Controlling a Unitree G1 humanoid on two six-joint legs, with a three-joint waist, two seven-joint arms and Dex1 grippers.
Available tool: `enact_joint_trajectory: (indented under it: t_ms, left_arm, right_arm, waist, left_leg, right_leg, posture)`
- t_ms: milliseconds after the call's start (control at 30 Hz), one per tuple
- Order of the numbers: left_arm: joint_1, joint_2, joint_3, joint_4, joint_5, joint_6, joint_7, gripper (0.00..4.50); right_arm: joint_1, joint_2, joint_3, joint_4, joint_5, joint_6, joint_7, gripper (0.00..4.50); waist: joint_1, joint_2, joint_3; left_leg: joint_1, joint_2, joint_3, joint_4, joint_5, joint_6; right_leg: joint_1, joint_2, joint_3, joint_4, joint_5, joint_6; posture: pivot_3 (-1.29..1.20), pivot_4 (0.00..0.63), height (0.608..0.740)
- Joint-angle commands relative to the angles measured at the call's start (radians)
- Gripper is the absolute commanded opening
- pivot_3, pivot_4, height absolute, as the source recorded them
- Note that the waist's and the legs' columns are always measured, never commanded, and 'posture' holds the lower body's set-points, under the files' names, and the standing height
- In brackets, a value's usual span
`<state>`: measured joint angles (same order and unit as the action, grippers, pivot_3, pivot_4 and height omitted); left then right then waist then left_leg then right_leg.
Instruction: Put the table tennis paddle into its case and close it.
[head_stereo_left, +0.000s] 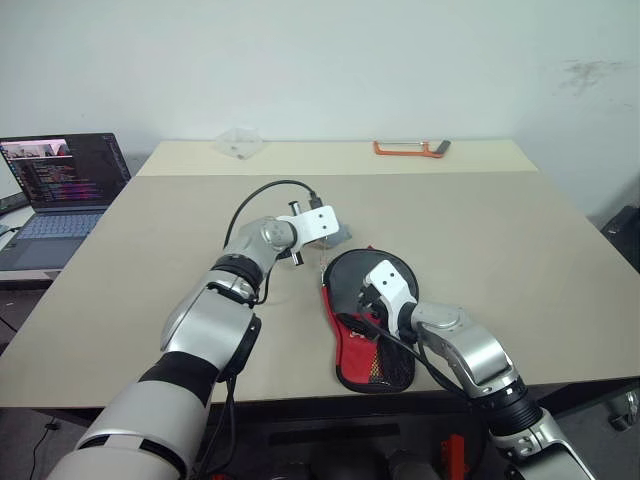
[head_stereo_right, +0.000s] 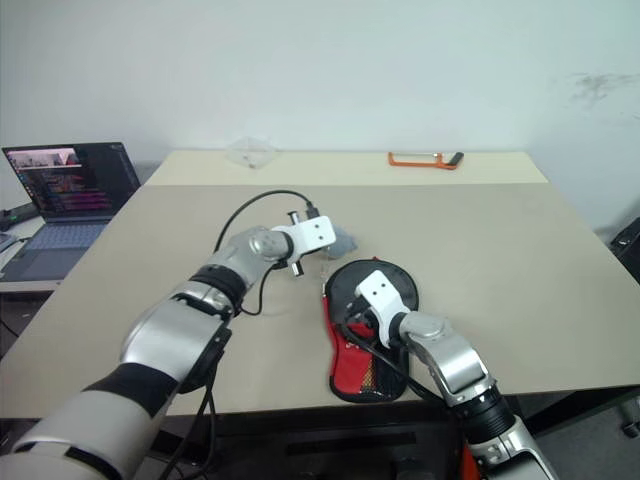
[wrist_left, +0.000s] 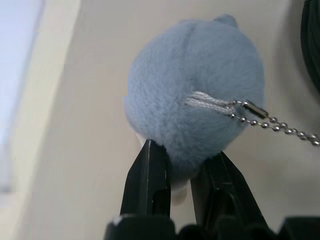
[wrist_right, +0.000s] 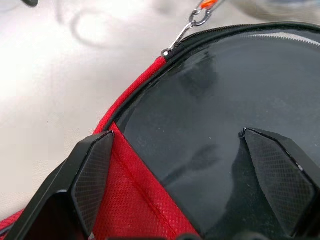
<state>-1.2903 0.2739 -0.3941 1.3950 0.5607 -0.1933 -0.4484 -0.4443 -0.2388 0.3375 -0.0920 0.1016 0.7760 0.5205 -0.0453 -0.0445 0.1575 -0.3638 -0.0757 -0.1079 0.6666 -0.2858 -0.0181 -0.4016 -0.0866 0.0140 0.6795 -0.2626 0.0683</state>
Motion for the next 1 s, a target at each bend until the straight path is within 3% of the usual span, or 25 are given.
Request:
enact_joint_trajectory:
  t_ms: [33,167,400,600,1000]
  left_arm:
    - [-0.079,-0.014,-0.086,-0.011,0.107,-0.037,0.118,0.29]
    - [-0.128,-0.053,-0.231,-0.001,0.261,-0.068,0.256,0.29]
    - [-0.186,-0.126,-0.374,0.008,0.408,-0.118,0.415,0.29]
    - [-0.208,-0.181,-0.392,0.010,0.432,-0.137,0.466,0.29]
    - [-0.213,-0.168,-0.387,0.019,0.447,-0.063,0.466,0.29]
  right_arm:
    - [0.098,-0.012,0.084,0.137,-0.012,0.084,0.023,4.50]
    - [0.146,-0.030,0.115,0.103,-0.022,0.102,0.030,4.50]
    - [0.211,-0.035,0.147,0.036,-0.035,0.135,0.036,4.50]
    - [0.228,-0.034,0.157,0.010,-0.039,0.147,0.036,4.50]
    - [0.270,-0.025,0.173,-0.034,-0.050,0.167,0.022,4.50]
  waist:
    - [0.001,0.000,-0.002]
    - [0.011,0.000,-0.007]
    - [0.017,0.001,-0.012]
    - [0.017,0.004,-0.014]
    - [0.017,0.005,-0.015]
  left_leg:
    - [0.000,0.000,0.000,0.000,0.000,0.000]
    - [0.001,0.000,-0.001,-0.001,0.000,0.000]
    - [0.003,0.000,-0.003,-0.002,0.000,0.000]
    - [0.003,0.000,-0.005,-0.004,-0.001,0.001]
    - [0.002,0.000,-0.006,-0.005,-0.002,0.002]
  right_leg:
    - [0.000,0.000,0.000,0.000,0.000,0.000]
    - [0.002,0.000,-0.001,-0.001,-0.002,0.003]
    - [0.008,0.000,-0.004,-0.007,-0.004,0.006]
    - [0.011,-0.001,-0.007,-0.012,-0.004,0.007]
    - [0.013,-0.001,-0.008,-0.018,-0.006,0.010]
  posture:
    - [0.00,0.150,0.740]
    - [0.00,0.150,0.740]
    - [0.00,0.150,0.740]
    - [0.00,0.150,0.740]
    - [0.00,0.150,0.740]
